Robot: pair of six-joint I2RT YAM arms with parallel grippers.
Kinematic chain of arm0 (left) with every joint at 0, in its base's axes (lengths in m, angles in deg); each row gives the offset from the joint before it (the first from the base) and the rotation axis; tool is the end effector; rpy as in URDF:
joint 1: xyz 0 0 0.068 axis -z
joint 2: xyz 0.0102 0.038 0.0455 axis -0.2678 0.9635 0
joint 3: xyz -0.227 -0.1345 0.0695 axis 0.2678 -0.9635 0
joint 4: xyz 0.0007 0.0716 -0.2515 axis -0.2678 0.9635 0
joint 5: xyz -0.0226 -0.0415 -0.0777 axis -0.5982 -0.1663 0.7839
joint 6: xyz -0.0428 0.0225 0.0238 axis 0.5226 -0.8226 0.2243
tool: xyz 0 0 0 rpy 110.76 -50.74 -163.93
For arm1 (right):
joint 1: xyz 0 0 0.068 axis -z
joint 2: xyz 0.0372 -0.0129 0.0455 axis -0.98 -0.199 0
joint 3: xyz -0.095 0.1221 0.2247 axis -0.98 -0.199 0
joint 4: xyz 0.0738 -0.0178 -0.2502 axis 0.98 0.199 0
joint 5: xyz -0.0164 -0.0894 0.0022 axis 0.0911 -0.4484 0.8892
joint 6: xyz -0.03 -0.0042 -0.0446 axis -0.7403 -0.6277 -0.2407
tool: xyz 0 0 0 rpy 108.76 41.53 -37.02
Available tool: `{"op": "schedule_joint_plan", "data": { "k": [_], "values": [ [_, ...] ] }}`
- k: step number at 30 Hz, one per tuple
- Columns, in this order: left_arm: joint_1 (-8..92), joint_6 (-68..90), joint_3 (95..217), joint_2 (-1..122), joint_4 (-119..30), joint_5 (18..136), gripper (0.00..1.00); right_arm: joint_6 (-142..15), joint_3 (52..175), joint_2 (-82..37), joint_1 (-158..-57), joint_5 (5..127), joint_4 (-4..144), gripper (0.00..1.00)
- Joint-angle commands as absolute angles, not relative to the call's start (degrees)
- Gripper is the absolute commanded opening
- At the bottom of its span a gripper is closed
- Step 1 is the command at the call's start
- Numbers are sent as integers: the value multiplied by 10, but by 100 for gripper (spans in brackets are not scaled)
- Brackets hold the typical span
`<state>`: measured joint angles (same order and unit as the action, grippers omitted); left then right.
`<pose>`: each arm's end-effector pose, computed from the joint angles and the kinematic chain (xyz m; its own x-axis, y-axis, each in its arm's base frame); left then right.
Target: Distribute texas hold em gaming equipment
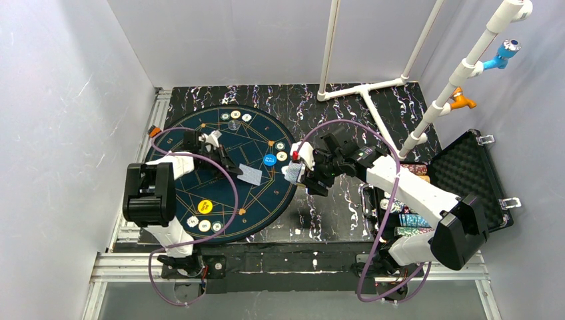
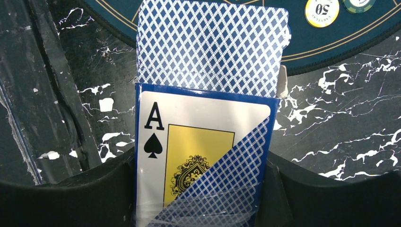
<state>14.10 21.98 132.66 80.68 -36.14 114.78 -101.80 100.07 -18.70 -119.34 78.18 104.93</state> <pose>0.3169 -0.0177 0.1575 -0.8998 -0.2934 -0.3228 0.0647 0.6421 -0.7639 0.2047 0.1929 0.2818 -0.0979 -0.7290 -0.6774 -0.9689 0.2252 -0.1023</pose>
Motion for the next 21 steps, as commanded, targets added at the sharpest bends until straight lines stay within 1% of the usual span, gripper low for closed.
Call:
{"op": "schedule_joint_plan", "data": {
  "k": [1,8,9,14,15,16,17,18,19,21],
  "values": [
    [190,225,1329,815,-383,1117,0,-1011,996,-185,-1188,801,1015,1],
    [253,259,1339,846,-420,1095,0,-1011,989,-179,-1184,802,1013,1],
    [266,265,1340,854,-443,1093,0,-1011,988,-177,-1184,802,1013,1],
    [313,300,1375,890,-450,1081,0,-1011,987,-179,-1183,809,1012,1],
    [318,301,1379,892,-450,1091,7,-1013,987,-179,-1183,811,1013,1],
    [317,302,1378,887,-447,1098,19,-1014,987,-179,-1183,813,1015,1],
    [313,293,1373,869,-431,1107,37,-1017,988,-179,-1182,815,1018,1],
    [306,280,1367,837,-399,1121,49,-1020,987,-179,-1183,821,1021,1],
    [290,259,1364,808,-362,1156,64,-1027,989,-180,-1183,828,1025,1],
    [276,205,1361,746,-320,1223,79,-1038,993,-182,-1184,842,1034,1]
  ]
}}
